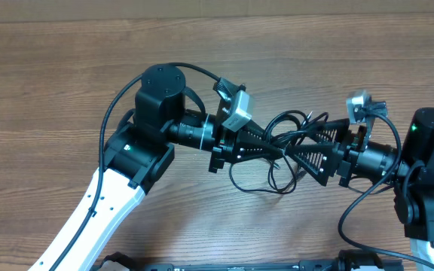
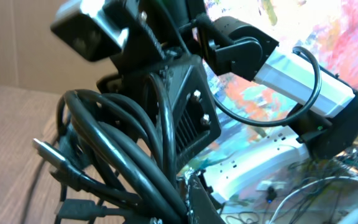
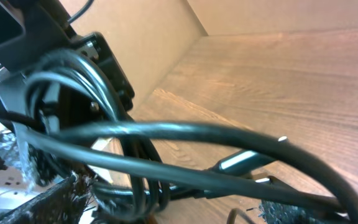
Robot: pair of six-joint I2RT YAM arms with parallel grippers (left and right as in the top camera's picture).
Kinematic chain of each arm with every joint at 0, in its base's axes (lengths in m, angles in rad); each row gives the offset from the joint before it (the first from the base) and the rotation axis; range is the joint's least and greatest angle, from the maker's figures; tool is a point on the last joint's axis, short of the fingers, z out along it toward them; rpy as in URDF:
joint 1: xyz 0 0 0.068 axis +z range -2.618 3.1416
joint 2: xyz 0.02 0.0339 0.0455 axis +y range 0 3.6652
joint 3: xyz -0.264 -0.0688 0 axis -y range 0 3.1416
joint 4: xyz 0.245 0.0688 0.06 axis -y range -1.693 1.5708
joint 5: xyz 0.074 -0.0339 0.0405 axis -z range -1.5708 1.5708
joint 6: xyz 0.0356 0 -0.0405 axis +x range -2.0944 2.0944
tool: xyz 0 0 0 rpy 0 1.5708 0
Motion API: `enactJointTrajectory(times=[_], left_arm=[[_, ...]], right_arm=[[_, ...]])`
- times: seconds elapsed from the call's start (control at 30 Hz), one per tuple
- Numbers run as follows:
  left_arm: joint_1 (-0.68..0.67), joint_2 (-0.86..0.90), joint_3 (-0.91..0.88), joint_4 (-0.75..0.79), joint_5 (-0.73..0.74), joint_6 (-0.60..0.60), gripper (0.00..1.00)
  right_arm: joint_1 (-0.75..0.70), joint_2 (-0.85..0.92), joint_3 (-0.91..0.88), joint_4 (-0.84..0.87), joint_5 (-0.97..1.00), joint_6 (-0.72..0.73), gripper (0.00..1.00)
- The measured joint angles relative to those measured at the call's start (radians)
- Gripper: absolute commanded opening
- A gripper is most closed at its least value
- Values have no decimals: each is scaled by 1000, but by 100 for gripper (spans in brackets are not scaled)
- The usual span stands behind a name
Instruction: Untangle cables
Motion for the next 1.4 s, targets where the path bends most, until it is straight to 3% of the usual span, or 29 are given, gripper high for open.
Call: enactJointTrajectory(times=[0.4, 0.67, 0.9, 1.23, 1.4], left_arm=[[-11, 0, 0, -64, -43, -10, 4], [-8, 0, 0, -220, -307, -33, 4], [-8, 0, 0, -220, -490, -121, 4], [-72, 0, 0, -114, -521, -289, 4], [-112, 0, 0, -69, -461, -323, 4]], right_arm=[[0, 0, 0, -60, 61, -7, 88], [0, 0, 0, -192, 169, 10, 88], [0, 0, 0, -208, 114, 55, 88], [0, 0, 0, -122, 14, 57, 87], [0, 0, 0, -97, 10, 3, 77]])
